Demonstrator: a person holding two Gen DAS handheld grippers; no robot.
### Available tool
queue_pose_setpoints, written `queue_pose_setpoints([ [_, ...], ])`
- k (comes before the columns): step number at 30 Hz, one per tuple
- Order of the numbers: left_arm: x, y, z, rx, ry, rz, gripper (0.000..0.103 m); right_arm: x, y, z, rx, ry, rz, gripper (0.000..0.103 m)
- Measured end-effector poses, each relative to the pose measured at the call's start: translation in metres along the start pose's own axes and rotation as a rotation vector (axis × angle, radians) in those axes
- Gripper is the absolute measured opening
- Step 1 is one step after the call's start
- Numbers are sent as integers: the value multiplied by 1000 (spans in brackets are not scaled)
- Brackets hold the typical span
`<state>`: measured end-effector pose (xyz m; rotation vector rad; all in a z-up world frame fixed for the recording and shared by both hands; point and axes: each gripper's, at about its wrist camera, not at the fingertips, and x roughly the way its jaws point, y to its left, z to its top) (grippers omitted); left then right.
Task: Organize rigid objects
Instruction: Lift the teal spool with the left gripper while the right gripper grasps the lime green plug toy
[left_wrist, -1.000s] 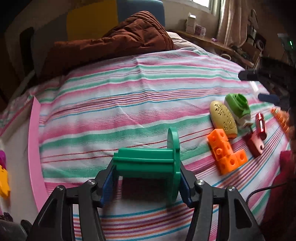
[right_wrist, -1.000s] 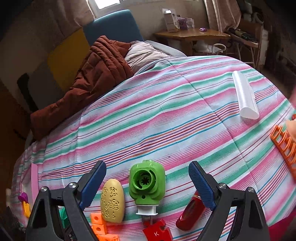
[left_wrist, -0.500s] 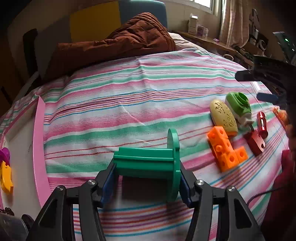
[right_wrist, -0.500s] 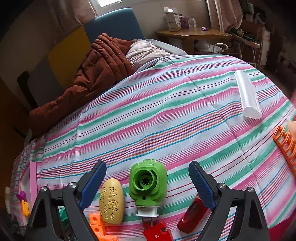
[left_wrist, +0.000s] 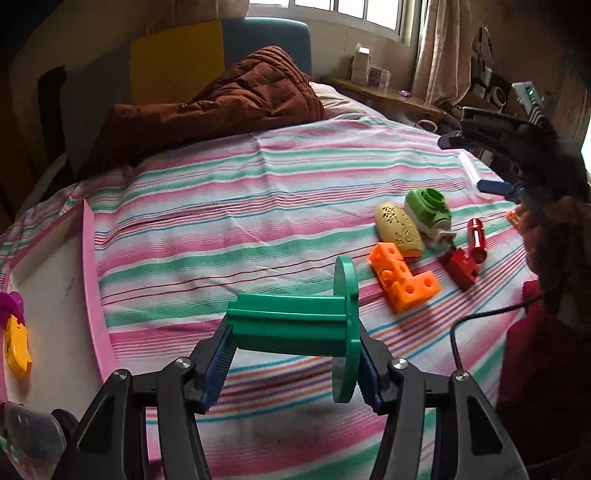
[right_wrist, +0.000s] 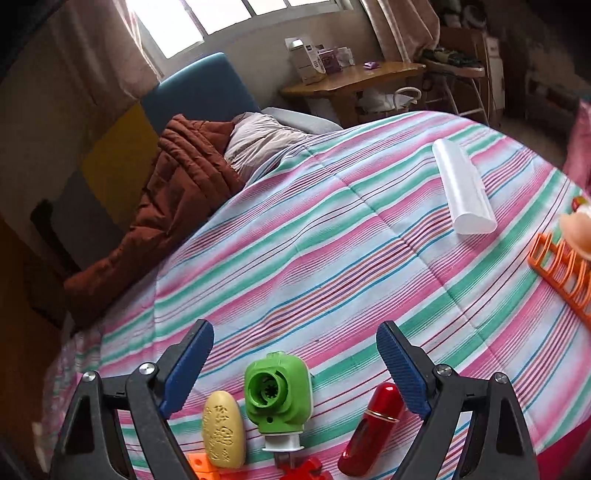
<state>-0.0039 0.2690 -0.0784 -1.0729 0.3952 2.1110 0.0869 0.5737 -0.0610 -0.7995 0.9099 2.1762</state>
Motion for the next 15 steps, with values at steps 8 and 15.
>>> queue_pose_setpoints([
  [8,-17,7,-3,-25,-25,-23,59,9,20,-9,-114,49,6,91],
  [15,-26,11,-4,-35,-40,-25,59,33,29,-23,-193,161,-62,85],
])
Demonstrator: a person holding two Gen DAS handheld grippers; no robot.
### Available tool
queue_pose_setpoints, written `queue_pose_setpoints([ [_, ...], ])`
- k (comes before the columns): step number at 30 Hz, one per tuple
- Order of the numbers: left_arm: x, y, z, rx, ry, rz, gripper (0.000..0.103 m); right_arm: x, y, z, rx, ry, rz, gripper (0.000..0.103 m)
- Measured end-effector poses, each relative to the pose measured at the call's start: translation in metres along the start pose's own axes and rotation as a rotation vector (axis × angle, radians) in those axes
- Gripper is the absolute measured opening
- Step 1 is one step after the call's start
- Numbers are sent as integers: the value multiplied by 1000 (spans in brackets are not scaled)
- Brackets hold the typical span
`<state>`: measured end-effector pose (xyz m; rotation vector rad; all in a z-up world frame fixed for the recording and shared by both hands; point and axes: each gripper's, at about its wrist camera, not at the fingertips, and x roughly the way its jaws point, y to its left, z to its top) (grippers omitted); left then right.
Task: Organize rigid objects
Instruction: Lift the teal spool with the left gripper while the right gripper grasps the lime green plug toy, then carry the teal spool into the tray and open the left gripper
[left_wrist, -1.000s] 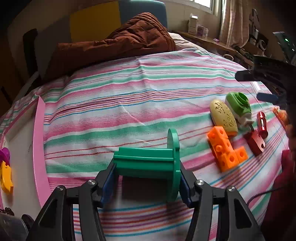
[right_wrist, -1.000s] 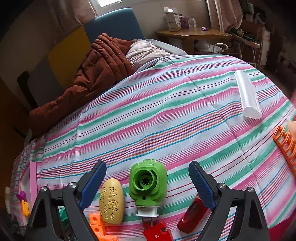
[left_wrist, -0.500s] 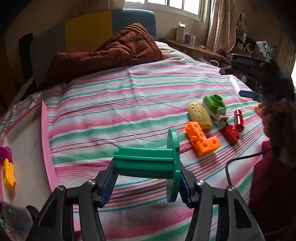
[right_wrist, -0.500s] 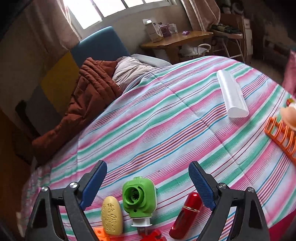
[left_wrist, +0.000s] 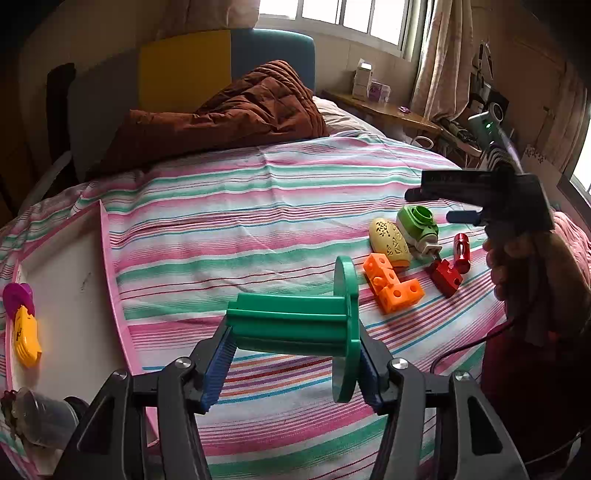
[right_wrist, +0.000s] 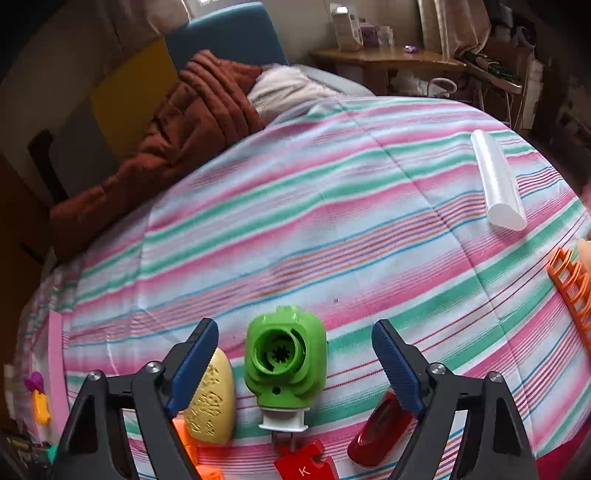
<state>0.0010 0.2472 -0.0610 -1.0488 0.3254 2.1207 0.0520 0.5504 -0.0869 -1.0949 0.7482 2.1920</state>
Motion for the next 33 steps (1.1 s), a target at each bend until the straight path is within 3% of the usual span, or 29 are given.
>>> queue_pose_setpoints([
  [5,-5,3,-1,-9,-6,0,59,17,1,-6,-28,84,-7,81],
  [7,-8,4,-1,-13,-7,-2,59,29,5,-11,-66,128,-47,64],
  [9,-11,5,-1,-16,-15,-2,59,30,11,-14,-110,107,-104,54],
  [21,-40,26,3,-55,-77,50,59,32,15,-21,-204,98,-152,56],
  [33,-52,38,-1,-85,-78,90,59,36,29,-20,-279,77,-193,53],
])
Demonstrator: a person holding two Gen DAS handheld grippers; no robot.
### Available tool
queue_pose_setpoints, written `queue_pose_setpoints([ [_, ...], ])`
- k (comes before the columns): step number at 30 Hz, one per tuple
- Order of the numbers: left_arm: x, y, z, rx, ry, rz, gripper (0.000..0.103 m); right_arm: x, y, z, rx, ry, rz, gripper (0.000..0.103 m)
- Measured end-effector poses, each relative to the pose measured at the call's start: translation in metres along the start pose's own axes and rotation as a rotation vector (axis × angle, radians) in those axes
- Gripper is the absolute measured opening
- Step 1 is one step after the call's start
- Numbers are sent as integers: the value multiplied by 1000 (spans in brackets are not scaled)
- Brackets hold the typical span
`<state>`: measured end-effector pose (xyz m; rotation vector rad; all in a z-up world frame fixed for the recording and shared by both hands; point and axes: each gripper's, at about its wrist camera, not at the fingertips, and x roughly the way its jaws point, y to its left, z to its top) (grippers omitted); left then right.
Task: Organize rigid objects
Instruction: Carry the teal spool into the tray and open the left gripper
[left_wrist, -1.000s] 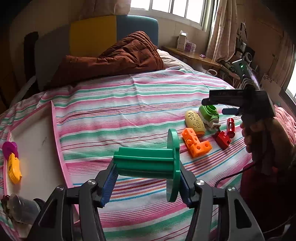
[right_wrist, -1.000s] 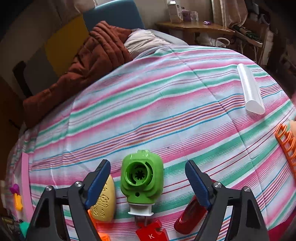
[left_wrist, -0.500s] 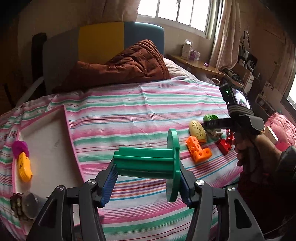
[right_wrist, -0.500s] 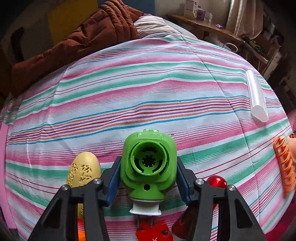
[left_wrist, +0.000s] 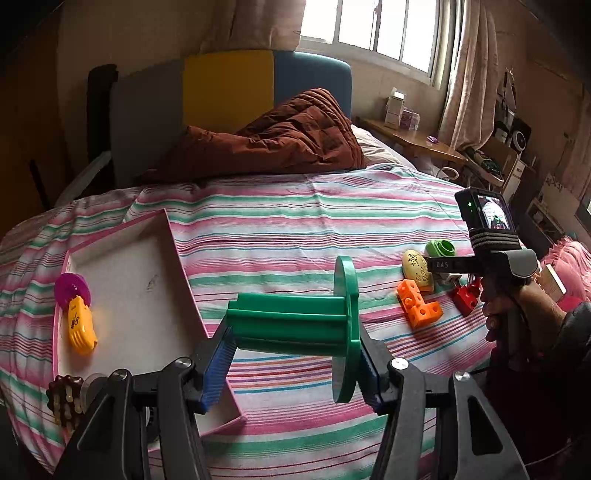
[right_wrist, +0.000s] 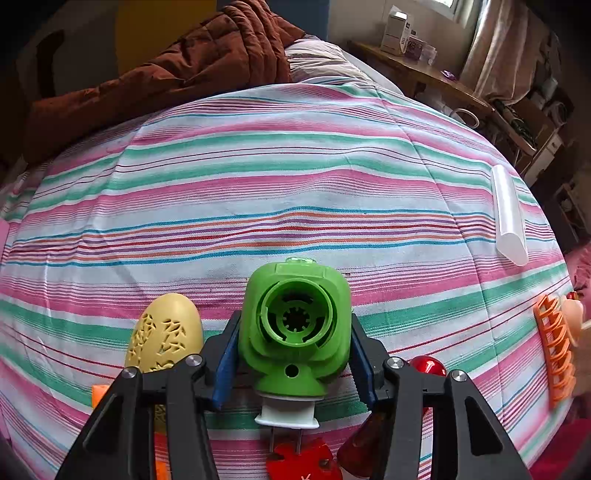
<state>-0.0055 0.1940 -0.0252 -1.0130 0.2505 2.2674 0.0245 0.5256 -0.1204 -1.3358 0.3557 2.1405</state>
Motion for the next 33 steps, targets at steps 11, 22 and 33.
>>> queue_pose_setpoints([
  [11,-6,13,-1,-32,5,10,59,0,3,0,-22,-11,-15,53],
  [22,-15,30,-1,-97,13,-25,59,1,4,-1,-42,-30,-26,53],
  [33,-40,137,33,-346,1,-74,59,-1,6,-1,-54,-30,-34,53],
])
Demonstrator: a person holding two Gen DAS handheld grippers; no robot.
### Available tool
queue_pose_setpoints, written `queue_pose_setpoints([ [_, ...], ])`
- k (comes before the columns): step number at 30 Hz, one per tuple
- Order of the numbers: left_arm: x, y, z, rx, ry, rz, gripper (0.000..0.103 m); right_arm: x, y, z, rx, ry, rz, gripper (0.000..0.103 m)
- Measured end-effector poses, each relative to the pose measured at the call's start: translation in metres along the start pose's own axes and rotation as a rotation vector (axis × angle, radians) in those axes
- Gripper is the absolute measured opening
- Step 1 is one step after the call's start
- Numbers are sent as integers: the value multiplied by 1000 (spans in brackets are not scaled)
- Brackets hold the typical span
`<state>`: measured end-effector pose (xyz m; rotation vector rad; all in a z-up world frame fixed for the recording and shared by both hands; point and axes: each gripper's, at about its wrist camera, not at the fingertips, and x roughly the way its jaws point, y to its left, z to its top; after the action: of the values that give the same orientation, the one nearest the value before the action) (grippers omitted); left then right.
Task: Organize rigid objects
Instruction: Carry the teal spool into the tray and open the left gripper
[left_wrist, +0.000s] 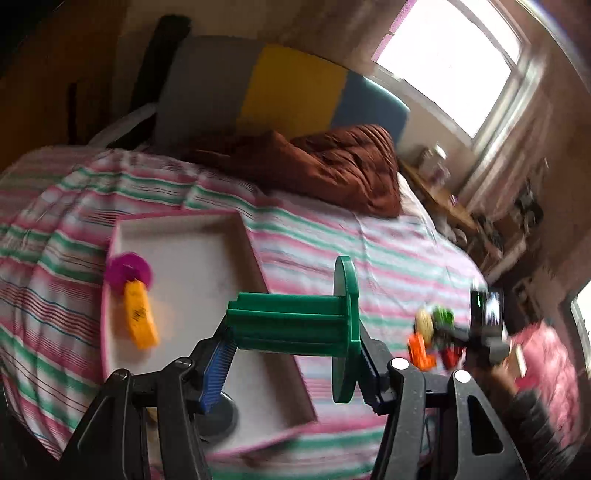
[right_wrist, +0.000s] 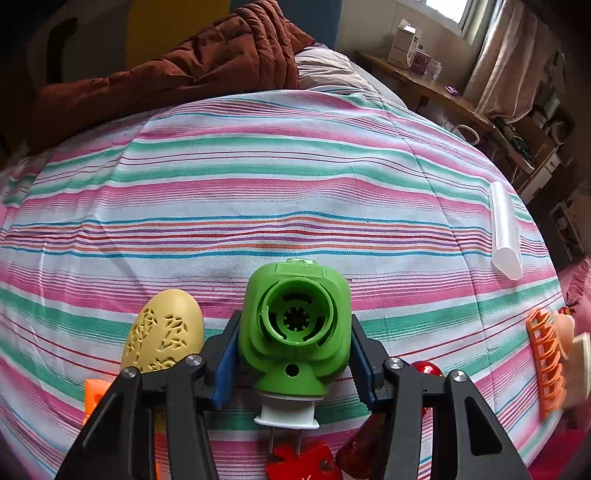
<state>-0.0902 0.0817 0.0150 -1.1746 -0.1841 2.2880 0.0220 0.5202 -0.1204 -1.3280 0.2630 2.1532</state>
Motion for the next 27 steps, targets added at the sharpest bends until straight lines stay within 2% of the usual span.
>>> queue_pose_setpoints([
  [4,13,31,31,-47,23,41,59,0,1,1,-8,1,-5,53],
  [7,32,43,50,-51,54,66,59,0,1,1,-12,1,-9,53],
  [9,48,47,58,-39,88,56,59,0,0,1,-13,1,-9,53],
  [12,75,55,66,-34,118,96,59,0,1,1,-16,1,-12,53],
  [13,84,57,68,-26,134,95,59,0,1,1,-17,2,-12,53],
  [23,155,81,72,39,252,281,60,0,-1,1,-34,5,-18,53],
  [27,159,87,71,37,261,269,61,0,-1,0,-30,5,-16,53],
])
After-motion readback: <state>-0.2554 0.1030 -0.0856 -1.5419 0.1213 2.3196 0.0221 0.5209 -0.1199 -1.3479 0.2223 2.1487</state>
